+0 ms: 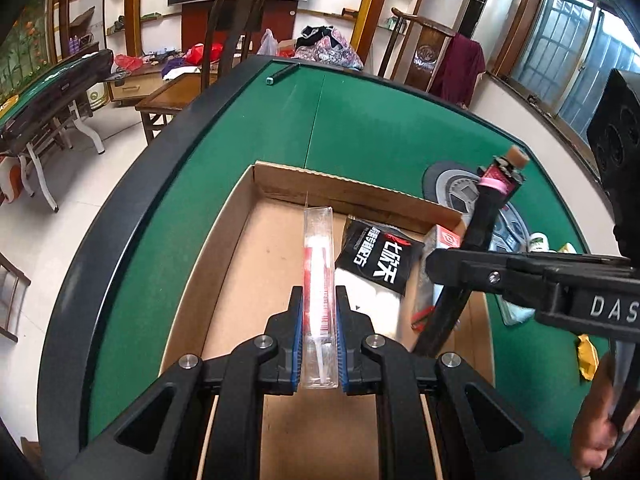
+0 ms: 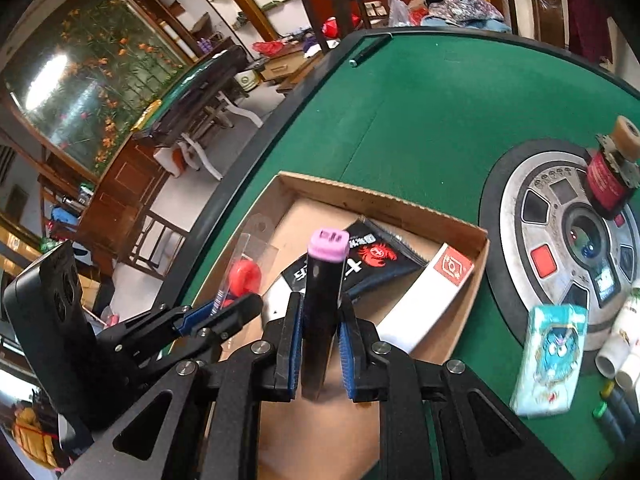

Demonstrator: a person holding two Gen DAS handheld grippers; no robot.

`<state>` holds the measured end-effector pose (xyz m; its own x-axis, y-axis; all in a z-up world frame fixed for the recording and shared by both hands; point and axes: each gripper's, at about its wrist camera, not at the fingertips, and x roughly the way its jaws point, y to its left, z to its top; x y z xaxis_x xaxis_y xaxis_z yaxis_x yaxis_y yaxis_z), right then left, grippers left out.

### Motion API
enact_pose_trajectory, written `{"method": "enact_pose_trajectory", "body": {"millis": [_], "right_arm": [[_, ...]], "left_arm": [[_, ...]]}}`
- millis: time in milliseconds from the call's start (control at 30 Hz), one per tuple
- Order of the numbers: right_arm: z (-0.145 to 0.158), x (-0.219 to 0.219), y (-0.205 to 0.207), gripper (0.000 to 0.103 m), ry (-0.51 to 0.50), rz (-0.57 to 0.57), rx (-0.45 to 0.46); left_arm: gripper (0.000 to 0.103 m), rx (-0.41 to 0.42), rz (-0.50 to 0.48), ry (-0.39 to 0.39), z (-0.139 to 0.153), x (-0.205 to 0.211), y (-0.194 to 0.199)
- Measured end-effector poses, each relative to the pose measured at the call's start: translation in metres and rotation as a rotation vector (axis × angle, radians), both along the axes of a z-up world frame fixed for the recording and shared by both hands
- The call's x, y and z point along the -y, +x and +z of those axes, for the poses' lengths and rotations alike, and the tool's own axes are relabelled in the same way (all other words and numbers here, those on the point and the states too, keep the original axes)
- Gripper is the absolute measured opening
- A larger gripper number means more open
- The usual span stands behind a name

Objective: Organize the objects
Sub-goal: 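Drop the blister pack into the box with left tool while right tool drops the marker in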

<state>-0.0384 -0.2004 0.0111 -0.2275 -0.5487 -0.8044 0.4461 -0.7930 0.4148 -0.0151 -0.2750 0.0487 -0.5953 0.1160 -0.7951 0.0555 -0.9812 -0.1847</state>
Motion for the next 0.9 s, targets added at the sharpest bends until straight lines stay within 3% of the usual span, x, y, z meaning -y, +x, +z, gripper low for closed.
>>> {"method": "enact_pose_trajectory", "body": {"millis": [333,367,467,500,567,633,700,767,900], "right_arm": [[-0.030,-0.010,-0.027,0.018,0.044,-0.092,0.065],[-0.032,-0.011,-0.030,0.018,0.051,-0.108,0.068],[-0.033,-0.013,-0.033,0.018,0.064,-0.127,0.064],[-0.033,-0.014,-0.033,0.018,0.071,-0.134,0.060],[-0.029,-0.016,-0.032,0.020,0.071,-0.131,0.053],[-0.024,-0.018,-0.030,0.028,0.062,-0.137,0.036],[-0.015,-0.028,-0.028,0.052,0.013,-0.151,0.031],[-0.008,-0.036,-0.024,0.067,-0.029,-0.160,0.023],[0.011,-0.055,-0.009,0.076,-0.054,-0.170,-0.039]], "left_arm": [[0.016,-0.010,0.038,-0.014,-0.011,0.011,-0.018],[0.021,-0.015,0.041,-0.009,-0.012,0.012,-0.019],[0.055,-0.025,0.065,0.021,-0.014,0.017,-0.020],[0.061,-0.025,0.073,0.036,-0.014,0.019,-0.020],[0.063,-0.023,0.086,0.056,-0.013,0.022,-0.018],[0.065,-0.037,0.094,0.062,-0.009,0.022,-0.013],[0.074,-0.068,0.116,0.060,-0.001,0.023,-0.003],[0.079,-0.094,0.136,0.076,0.006,0.022,0.010],[0.084,-0.136,0.137,0.073,0.010,0.006,0.034]]}}
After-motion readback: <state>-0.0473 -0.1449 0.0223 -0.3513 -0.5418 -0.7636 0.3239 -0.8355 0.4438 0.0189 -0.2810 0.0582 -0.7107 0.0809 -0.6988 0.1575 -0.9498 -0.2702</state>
